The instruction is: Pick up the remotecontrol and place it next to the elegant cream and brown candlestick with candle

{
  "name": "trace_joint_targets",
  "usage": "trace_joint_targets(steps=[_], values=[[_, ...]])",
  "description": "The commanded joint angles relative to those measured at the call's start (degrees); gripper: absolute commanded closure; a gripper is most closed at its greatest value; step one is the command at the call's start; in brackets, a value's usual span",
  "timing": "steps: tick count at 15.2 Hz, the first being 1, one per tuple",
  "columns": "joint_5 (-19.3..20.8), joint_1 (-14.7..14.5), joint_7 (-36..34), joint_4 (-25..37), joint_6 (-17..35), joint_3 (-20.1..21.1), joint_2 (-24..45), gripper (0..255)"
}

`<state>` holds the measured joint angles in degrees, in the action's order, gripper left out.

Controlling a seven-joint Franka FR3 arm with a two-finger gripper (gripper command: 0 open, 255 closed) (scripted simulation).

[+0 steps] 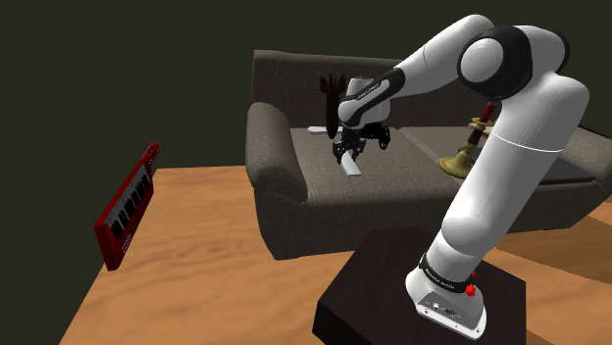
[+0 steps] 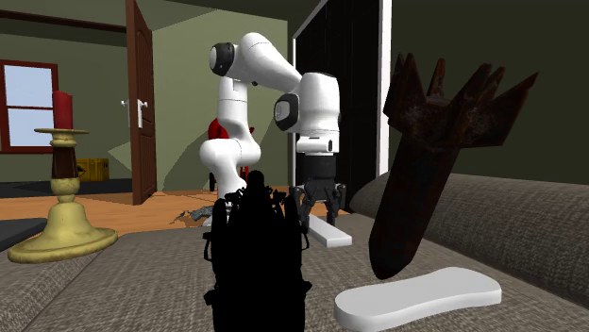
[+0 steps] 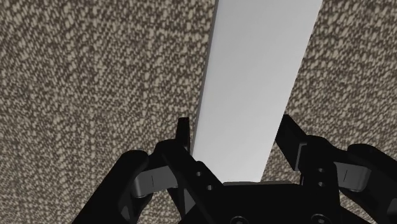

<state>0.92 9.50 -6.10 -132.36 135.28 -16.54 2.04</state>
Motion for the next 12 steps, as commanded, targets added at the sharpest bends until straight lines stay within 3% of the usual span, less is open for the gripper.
trace_joint_targets(steps=[1,5,12], values=[[0.0,0.0,0.0,0.0,0.0,0.0,0.0,255],[0.0,0.0,0.0,0.0,0.0,0.0,0.1,255],[1.2,-0.1,-0.8,2.1,-5.4,0.0,-3.4,255]])
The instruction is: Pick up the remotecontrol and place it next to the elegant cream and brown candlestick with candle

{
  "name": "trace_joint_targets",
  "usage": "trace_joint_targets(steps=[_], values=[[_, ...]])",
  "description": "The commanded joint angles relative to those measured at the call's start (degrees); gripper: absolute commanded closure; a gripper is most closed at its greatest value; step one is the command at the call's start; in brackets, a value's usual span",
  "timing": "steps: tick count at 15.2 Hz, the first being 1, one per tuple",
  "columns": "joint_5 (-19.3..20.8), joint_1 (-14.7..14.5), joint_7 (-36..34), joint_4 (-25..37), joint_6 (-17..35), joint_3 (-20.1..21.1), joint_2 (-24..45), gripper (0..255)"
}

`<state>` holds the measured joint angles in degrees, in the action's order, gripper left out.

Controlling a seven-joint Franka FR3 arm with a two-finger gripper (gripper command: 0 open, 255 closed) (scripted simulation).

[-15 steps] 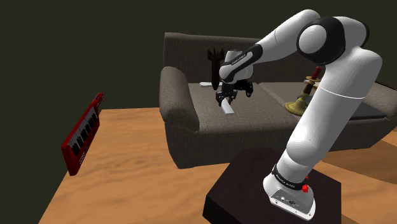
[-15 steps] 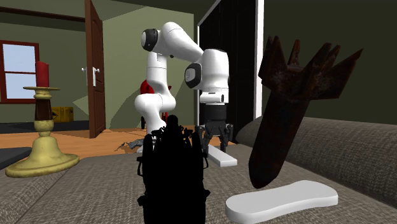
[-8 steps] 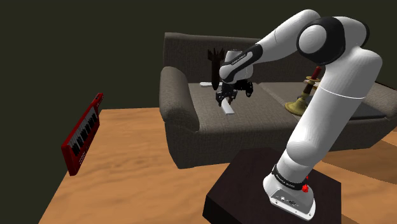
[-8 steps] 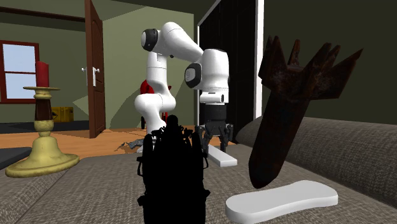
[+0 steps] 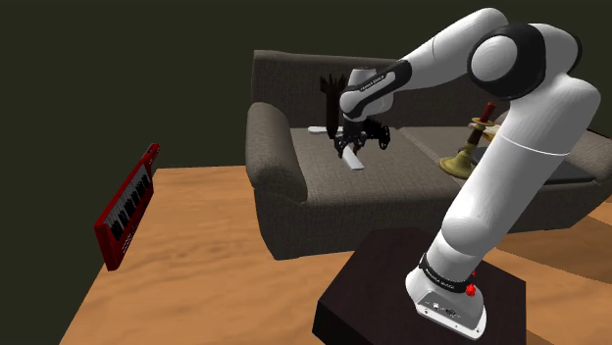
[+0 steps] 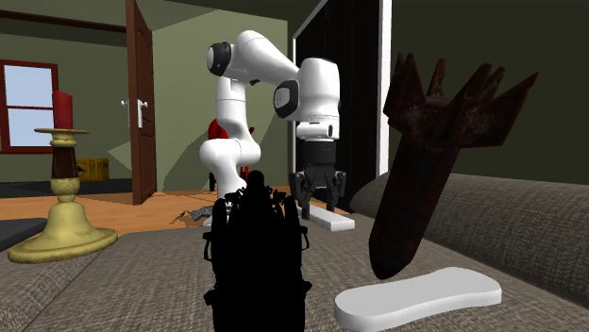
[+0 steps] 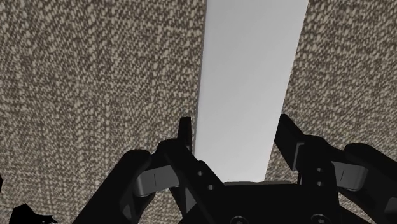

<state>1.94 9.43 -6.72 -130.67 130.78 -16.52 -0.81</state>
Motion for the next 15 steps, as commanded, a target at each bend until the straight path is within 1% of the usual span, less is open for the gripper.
trace_joint_targets(steps=[1,15], values=[[0.3,0.0,-0.2,0.7,-1.7,0.0,-1.0,255],[1.6,-0.1,-1.1,6.9,-12.5,0.5,-5.8,255]])
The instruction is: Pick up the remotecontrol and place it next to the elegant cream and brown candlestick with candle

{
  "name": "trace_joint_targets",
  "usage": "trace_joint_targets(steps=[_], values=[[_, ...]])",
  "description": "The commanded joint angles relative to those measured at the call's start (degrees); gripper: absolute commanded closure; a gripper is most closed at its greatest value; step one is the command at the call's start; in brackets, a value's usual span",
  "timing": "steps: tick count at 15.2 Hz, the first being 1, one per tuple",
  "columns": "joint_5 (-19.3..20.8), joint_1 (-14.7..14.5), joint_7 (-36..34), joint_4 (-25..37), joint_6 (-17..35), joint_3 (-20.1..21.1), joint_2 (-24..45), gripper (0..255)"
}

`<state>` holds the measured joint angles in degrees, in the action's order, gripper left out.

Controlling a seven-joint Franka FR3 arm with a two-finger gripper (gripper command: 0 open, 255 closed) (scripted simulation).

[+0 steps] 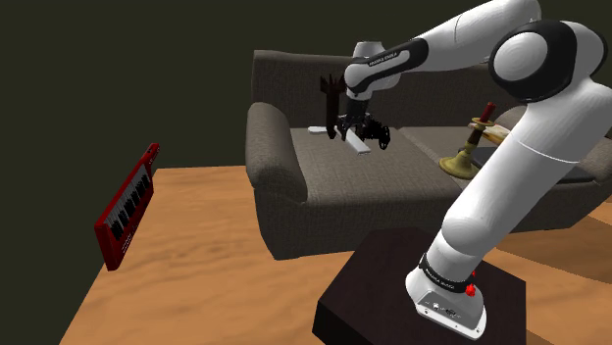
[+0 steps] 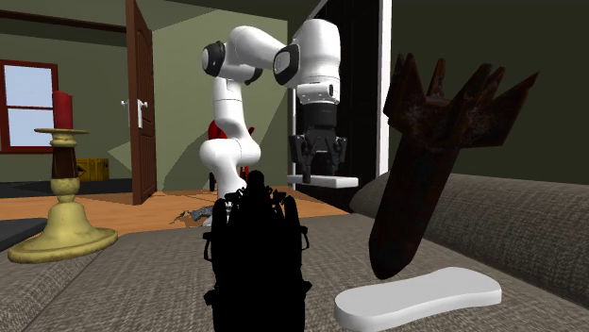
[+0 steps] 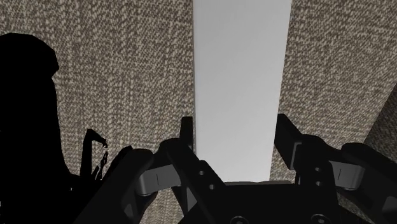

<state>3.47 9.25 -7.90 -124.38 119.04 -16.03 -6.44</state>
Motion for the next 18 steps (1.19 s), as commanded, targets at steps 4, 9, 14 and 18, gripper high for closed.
trace_joint_targets(steps=[4,9,14,18], values=[[0.2,0.0,0.0,2.8,-3.9,0.1,-1.1,255],[0.3,0.0,-0.1,5.8,-7.7,0.3,-2.0,255],[0.4,-0.1,-0.1,9.1,-11.5,0.4,-2.5,255],[0.4,-0.2,0.0,11.9,-14.6,0.5,-2.7,255]])
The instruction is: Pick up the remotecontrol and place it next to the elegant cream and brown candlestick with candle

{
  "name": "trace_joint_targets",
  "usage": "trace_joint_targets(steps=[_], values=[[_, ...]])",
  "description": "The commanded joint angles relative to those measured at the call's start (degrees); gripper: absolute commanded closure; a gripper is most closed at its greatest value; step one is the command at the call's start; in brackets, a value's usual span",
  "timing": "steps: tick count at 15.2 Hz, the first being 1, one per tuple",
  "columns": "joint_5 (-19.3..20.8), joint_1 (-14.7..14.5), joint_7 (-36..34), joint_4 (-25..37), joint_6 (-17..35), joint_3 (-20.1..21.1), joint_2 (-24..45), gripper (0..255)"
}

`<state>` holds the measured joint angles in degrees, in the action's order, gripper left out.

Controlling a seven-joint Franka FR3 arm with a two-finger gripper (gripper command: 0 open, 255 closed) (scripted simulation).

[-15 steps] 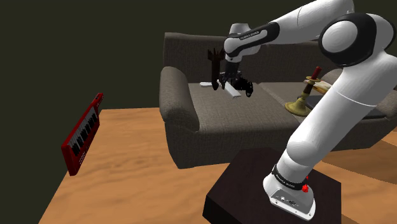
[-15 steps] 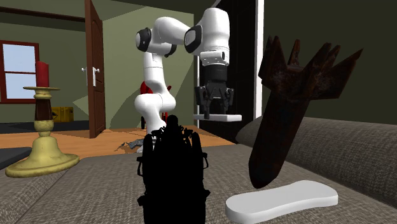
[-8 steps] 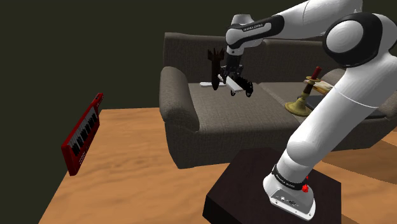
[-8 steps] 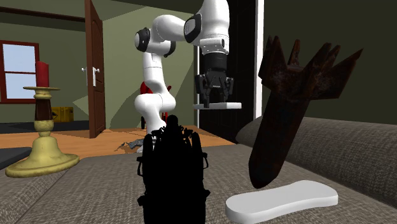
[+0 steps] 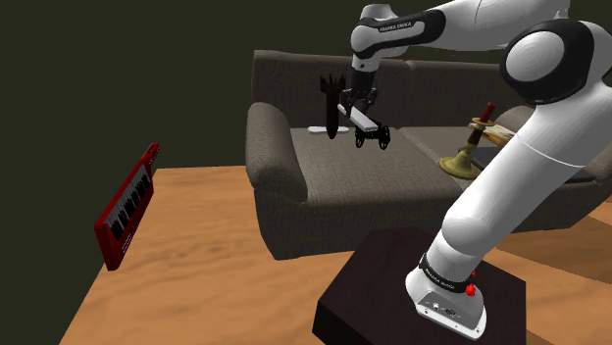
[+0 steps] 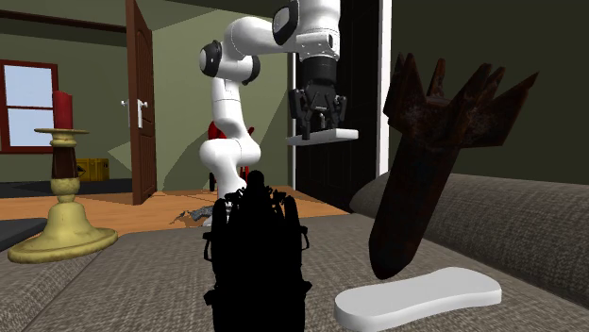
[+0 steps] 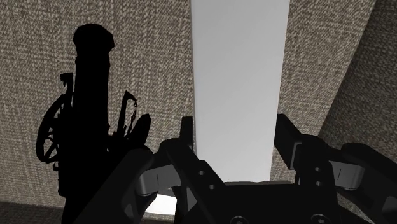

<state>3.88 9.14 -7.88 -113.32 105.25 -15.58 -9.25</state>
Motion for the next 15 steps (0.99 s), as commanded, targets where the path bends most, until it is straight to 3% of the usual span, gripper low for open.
trace_joint_targets(steps=[1,15], values=[[-0.1,-0.1,0.0,1.6,-1.6,0.1,0.0,255],[-0.5,-0.2,0.5,13.6,-12.5,0.2,1.2,255]])
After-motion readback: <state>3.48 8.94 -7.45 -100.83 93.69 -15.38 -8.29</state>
